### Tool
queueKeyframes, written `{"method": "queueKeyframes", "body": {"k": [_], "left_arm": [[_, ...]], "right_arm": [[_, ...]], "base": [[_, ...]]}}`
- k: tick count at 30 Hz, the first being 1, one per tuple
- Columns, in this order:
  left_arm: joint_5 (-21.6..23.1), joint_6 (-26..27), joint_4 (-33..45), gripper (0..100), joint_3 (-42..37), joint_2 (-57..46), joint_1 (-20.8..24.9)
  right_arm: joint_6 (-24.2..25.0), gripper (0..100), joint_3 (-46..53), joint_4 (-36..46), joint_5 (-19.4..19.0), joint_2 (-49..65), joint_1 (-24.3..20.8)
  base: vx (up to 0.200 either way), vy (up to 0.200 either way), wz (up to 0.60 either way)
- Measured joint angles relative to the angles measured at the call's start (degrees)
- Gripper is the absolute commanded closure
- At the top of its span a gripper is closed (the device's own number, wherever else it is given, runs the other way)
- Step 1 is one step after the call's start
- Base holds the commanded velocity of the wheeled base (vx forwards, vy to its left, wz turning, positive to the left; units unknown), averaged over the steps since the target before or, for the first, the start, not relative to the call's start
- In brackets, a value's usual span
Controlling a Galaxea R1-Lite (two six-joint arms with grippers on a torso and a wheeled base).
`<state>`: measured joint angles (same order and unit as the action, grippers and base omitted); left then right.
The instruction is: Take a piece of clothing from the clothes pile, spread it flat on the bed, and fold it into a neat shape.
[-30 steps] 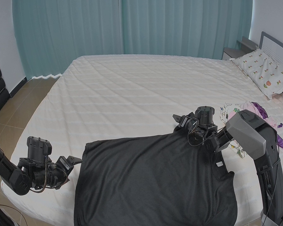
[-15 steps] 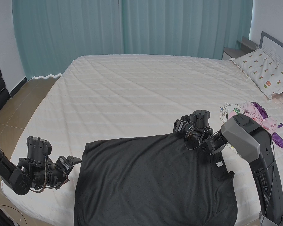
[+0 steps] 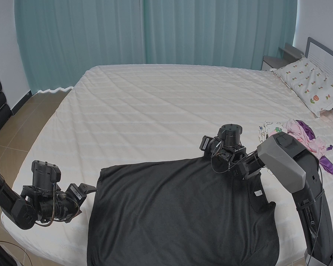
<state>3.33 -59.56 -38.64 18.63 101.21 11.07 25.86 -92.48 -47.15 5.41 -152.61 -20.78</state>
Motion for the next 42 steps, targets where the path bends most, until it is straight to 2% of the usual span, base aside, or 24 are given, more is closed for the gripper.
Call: {"method": "queueKeyframes", "body": {"k": [2, 3, 10, 21, 29, 35, 36, 42], "left_arm": [[0.0, 0.0, 0.0, 0, 0.0, 0.01, -0.02], [0.01, 0.0, 0.0, 0, 0.0, 0.01, -0.05], [0.0, -0.05, 0.0, 0, 0.0, 0.04, -0.07], [-0.11, -0.18, 0.06, 0, -0.13, -0.09, -0.11], [-0.13, -0.16, 0.0, 0, -0.33, -0.29, -0.22], [-0.1, -0.1, 0.0, 0, -0.35, -0.3, -0.22], [-0.1, -0.1, 0.0, 0, -0.35, -0.3, -0.22], [-0.1, -0.1, 0.0, 0, -0.35, -0.29, -0.27]], "right_arm": [[-0.21, 100, 1.19, 0.52, 0.02, 0.72, 0.21], [-0.32, 0, 1.68, 0.82, 0.05, 1.01, 0.26], [-4.67, 0, 3.97, 1.41, 0.16, 2.86, 1.24], [-5.78, 0, 4.55, 3.72, 0.35, 2.73, 0.28], [-7.41, 0, 1.38, 7.22, 4.6, 1.45, 0.09], [-8.24, 0, -0.44, 7.98, 5.4, -0.22, 0.0], [-8.45, 100, -0.63, 8.01, 5.58, -0.5, -0.05], [-9.79, 100, -1.73, 8.05, 6.66, -1.9, -0.24]], "base": [[0.0, 0.0, 0.0], [0.0, 0.0, 0.0], [0.0, 0.0, 0.0], [0.0, 0.0, 0.0], [0.0, 0.0, 0.0], [0.0, 0.0, 0.0], [0.0, 0.0, 0.0], [0.0, 0.0, 0.0]]}}
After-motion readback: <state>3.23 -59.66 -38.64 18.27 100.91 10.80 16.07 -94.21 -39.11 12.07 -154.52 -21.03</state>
